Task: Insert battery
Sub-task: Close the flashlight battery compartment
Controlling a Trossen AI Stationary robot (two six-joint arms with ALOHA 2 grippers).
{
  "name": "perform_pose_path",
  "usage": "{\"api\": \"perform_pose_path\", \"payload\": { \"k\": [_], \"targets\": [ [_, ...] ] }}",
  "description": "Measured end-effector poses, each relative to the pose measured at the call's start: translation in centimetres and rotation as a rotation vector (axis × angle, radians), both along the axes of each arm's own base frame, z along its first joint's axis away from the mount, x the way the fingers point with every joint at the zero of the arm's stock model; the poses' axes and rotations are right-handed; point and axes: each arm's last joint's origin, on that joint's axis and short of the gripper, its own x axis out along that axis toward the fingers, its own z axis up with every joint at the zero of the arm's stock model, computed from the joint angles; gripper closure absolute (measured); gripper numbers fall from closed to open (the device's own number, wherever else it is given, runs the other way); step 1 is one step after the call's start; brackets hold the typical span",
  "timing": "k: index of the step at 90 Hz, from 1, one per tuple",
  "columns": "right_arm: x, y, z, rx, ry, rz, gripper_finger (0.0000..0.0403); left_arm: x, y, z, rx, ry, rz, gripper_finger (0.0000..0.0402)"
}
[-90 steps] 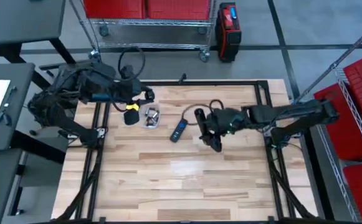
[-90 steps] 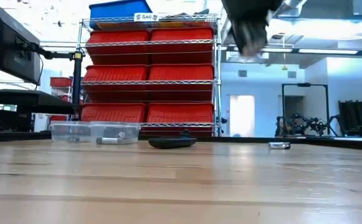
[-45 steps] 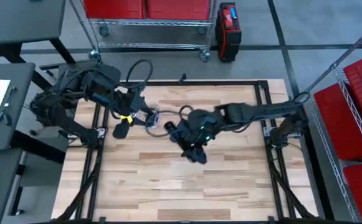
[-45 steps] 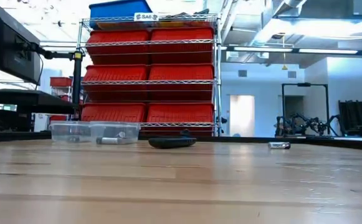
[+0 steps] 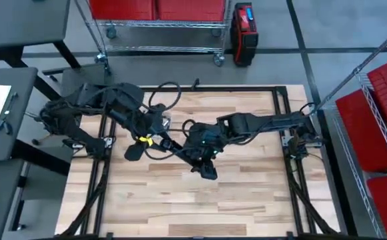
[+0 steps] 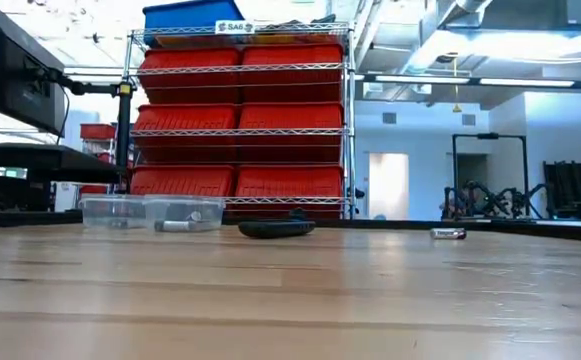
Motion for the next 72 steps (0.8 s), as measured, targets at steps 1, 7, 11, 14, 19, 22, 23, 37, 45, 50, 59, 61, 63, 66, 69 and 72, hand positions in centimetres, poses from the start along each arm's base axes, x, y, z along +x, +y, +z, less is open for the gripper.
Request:
{"api": "perform_pose_path", "payload": {
  "k": [1, 7, 11, 14, 19, 22, 23, 37, 45, 50, 59, 61, 63, 66, 69, 72],
  "targets": [
    [0.0, 0.0, 0.0, -0.001, 0.005, 0.0, 0.0264, 0.0, 0.0, 0.0, 0.0, -0.002, 0.0, 0.0271],
    [-0.3, -0.1, -0.1, -0.007, 0.033, -0.002, 0.0264, 0.2, 0.0, 0.1, -0.002, -0.015, 0.008, 0.0271],
    [-0.3, 0.0, -0.2, -0.008, 0.036, -0.003, 0.0264, 0.2, 0.0, 0.2, -0.005, -0.024, 0.011, 0.0271],
    [-0.3, 0.0, -0.2, -0.008, 0.033, -0.004, 0.0264, 0.2, 0.0, 0.2, -0.007, -0.027, 0.013, 0.0271],
    [-0.2, -0.1, -0.1, -0.009, 0.025, -0.005, 0.0264, 0.2, 0.0, 0.2, -0.009, -0.026, 0.014, 0.0271],
    [-0.2, -0.1, -0.1, -0.01, 0.022, -0.005, 0.0264, 0.2, 0.0, 0.2, -0.009, -0.026, 0.013, 0.0271],
    [-0.2, -0.1, -0.1, -0.01, 0.021, -0.005, 0.0264, 0.2, 0.0, 0.2, -0.01, -0.026, 0.013, 0.0271],
    [-0.3, -0.1, -0.2, -0.012, 0.042, -0.001, 0.0264, 1.3, -0.1, -0.4, 0.0, -0.006, 0.008, 0.0271],
    [-0.4, -0.1, -0.3, -0.013, 0.05, 0.003, 0.0264, 2.0, -0.2, -0.7, 0.008, -0.008, 0.002, 0.0271],
    [-0.5, 0.0, -0.3, -0.01, 0.061, -0.001, 0.0264, 2.7, -0.2, -1.2, 0.013, 0.014, 0.001, 0.0271],
    [-0.7, 0.0, -0.5, -0.011, 0.085, -0.003, 0.0264, 2.8, -0.1, -1.5, 0.021, 0.04, 0.002, 0.0271],
    [-0.7, 0.0, -0.5, -0.01, 0.088, -0.004, 0.0264, 2.8, 0.0, -1.6, 0.024, 0.047, 0.003, 0.0271],
    [-0.7, 0.0, -0.5, -0.01, 0.089, -0.004, 0.0264, 3.0, 0.0, -1.7, 0.027, 0.052, 0.003, 0.0271],
    [-0.7, 0.2, -0.5, -0.009, 0.091, -0.002, 0.0264, 3.0, 0.1, -1.7, 0.027, 0.052, 0.004, 0.0271],
    [-0.7, 0.3, -0.5, -0.006, 0.094, -0.005, 0.0264, 3.0, 0.1, -1.7, 0.027, 0.052, 0.004, 0.0271],
    [-0.8, 0.3, -0.5, -0.005, 0.096, -0.004, 0.0264, 3.0, 0.1, -1.7, 0.028, 0.053, 0.006, 0.0271]
  ]
}}
